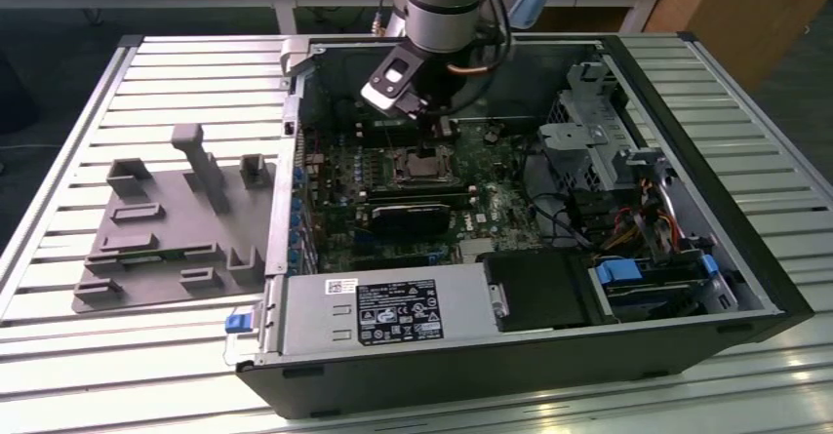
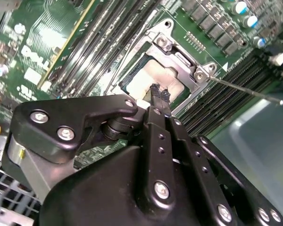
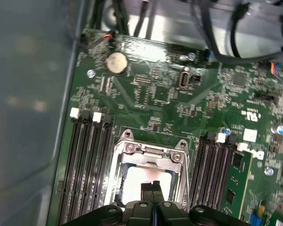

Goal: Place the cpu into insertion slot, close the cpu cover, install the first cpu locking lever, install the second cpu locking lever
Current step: 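Close the cpu cover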

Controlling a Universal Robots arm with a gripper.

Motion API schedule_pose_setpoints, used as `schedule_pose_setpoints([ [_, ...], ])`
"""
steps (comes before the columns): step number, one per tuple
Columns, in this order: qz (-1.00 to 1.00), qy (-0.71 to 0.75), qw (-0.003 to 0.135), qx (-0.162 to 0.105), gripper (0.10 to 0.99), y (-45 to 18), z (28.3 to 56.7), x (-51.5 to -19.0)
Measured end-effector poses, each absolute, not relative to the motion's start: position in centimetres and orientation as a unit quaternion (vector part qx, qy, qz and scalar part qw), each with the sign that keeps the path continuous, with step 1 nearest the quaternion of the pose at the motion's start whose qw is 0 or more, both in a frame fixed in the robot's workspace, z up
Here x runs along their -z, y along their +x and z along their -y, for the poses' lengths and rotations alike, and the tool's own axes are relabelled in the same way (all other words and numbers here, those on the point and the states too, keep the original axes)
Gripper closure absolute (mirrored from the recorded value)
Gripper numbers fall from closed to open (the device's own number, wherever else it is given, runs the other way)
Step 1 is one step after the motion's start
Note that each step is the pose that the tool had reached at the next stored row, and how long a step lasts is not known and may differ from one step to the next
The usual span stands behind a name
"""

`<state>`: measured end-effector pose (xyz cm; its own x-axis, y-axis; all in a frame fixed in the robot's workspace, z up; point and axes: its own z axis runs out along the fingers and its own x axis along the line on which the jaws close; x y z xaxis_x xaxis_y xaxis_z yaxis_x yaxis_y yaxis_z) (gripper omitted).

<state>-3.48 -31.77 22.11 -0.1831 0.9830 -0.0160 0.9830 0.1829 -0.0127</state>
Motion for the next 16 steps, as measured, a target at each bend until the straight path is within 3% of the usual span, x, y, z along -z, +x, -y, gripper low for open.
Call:
schedule_pose_setpoints([
  [16,-0.845,0.535,0.004,0.009,0.984,-3.48,31.77,-22.10],
])
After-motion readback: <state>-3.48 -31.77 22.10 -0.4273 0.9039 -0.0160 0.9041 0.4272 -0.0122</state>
